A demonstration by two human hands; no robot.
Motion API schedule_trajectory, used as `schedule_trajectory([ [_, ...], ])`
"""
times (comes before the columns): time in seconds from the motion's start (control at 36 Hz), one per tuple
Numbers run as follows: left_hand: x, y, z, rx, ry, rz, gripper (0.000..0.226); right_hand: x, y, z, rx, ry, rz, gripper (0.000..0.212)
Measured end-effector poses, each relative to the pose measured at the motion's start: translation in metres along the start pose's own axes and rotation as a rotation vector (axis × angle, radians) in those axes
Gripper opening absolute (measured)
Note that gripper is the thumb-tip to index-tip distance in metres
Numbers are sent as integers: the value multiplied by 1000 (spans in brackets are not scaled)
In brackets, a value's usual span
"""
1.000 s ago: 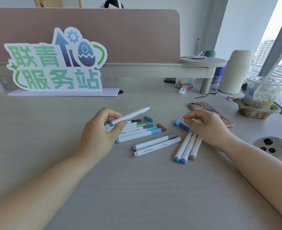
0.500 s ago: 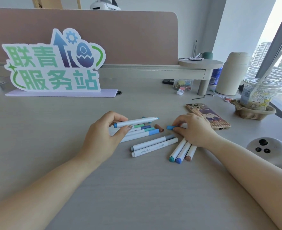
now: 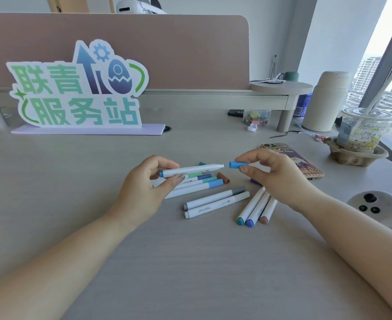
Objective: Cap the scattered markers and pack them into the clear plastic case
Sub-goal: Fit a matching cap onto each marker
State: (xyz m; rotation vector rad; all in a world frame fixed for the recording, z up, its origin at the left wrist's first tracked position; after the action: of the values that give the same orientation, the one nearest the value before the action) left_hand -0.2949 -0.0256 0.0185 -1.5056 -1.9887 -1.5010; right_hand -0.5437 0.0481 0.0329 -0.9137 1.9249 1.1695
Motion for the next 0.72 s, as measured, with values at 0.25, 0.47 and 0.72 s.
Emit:
schedule_trajectory([
  [0.25, 3, -1, 0, -45, 28, 54, 9, -11, -9, 5, -82, 52, -26, 15],
  [0.47, 9, -2, 3, -54, 43, 128, 7, -22, -14, 12, -74, 92, -133, 11],
  [0.72, 17, 1, 6, -28, -21, 100, 7, -25, -11, 12, -85, 92, -163, 11],
])
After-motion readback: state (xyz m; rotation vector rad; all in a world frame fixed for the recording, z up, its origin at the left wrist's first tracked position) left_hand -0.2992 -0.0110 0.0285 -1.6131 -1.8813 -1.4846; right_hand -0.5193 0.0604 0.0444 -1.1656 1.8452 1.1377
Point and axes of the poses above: each hand's wrist, its own z-axis away from the middle knuckle, its own y-axis out of the back of the hand, x = y × z, the point moved 1 cm from there along -z, towards the middle knuckle, and after that the axes turned 15 degrees about -z, right-handed, at the moved point
